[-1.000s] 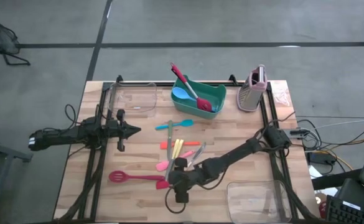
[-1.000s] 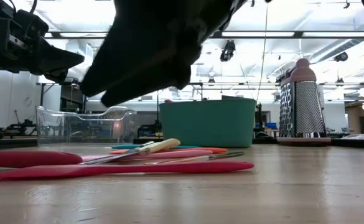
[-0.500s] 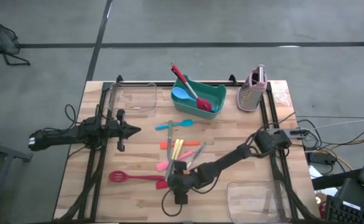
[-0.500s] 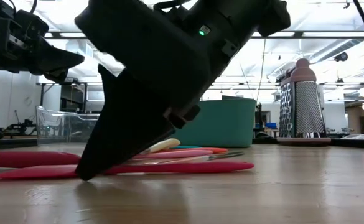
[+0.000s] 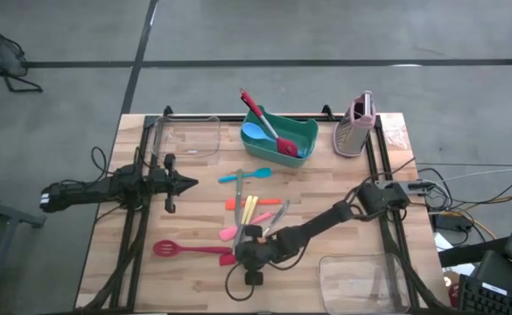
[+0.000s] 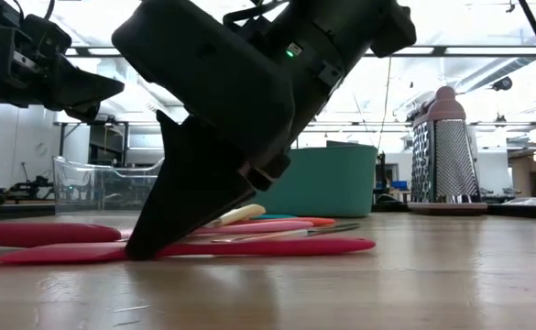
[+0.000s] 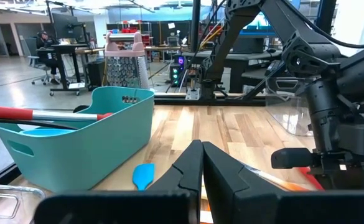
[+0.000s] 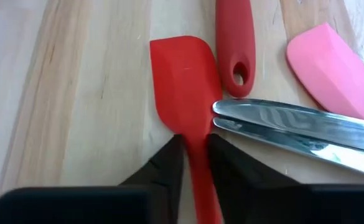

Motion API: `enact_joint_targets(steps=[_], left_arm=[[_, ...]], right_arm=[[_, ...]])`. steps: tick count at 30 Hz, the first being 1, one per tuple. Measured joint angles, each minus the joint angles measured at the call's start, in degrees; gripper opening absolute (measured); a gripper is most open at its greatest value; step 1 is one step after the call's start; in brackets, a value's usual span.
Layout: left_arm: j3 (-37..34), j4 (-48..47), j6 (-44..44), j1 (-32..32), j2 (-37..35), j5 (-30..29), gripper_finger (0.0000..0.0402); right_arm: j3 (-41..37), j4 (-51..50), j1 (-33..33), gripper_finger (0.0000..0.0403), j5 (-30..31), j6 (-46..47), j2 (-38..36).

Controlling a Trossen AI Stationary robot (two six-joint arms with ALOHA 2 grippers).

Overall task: Pick & Place Kitchen Items
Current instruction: Put the red spatula into the bottom transparent bin

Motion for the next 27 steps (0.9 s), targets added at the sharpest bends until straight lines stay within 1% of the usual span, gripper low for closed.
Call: enact_joint_targets(steps=[2, 3, 8, 13, 16, 17, 19, 23, 27], left_arm=[[0.01, 0.0, 0.0, 0.0, 0.0, 0.0, 0.0019], [0.02, 0.0, 0.0, 0.0, 0.0, 0.0, 0.0019], [0.0, 0.0, 0.0, 0.0, 0.0, 0.0, 0.0019], [0.02, 0.0, 0.01, 0.02, 0.0, 0.0, 0.0019], [0.02, 0.0, 0.0, 0.02, 0.0, 0.0, 0.0019], [0.02, 0.0, 0.0, 0.02, 0.0, 0.0, 0.0019], [0.0, 0.0, 0.0, 0.0, 0.0, 0.0, 0.0019], [0.0, 0.0, 0.0, 0.02, 0.02, 0.0, 0.0019], [0.02, 0.0, 0.0, 0.02, 0.02, 0.01, 0.0019]], right_arm=[[0.0, -0.5, 0.0, 0.0024, -0.06, -0.1, -0.02], [-0.01, -0.67, 0.0, 0.0022, -0.06, -0.09, -0.03], [-0.1, -0.85, 0.11, 0.0012, -0.61, -0.09, -0.78], [-0.28, -2.22, 0.4, 0.0006, -3.38, -0.16, -2.29], [-0.46, -2.93, 0.78, 0.0006, -6.98, 0.06, -2.78], [-0.52, -2.76, 0.95, 0.0006, -6.49, 0.12, -2.78], [-0.49, -2.9, 0.96, 0.0006, -7.54, 0.07, -2.97], [-0.48, -8.4, 1.0, 0.0007, -7.1, 0.12, -4.31], [-0.44, -16.26, 1.77, 0.0008, -7.62, 1.99, -8.05]])
